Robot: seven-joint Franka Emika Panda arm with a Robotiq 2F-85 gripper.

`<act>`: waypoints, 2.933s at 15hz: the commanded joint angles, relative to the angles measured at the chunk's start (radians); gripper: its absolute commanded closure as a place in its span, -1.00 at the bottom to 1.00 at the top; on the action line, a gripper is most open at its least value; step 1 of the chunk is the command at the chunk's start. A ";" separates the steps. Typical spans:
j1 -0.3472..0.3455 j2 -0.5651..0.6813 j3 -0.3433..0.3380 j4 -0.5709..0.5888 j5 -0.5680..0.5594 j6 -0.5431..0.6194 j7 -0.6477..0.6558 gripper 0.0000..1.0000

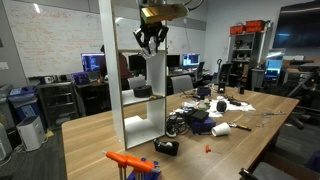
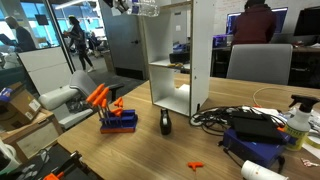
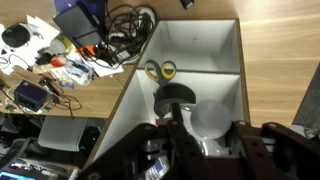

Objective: Remove the bottle from the shelf and put it on the table.

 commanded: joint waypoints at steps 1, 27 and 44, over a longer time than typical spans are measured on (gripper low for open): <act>-0.002 -0.135 0.049 -0.156 0.099 -0.070 0.028 0.84; -0.214 0.007 -0.083 -0.825 0.347 0.658 -0.164 0.86; -0.201 0.314 -0.160 -0.758 0.606 0.773 -0.383 -0.04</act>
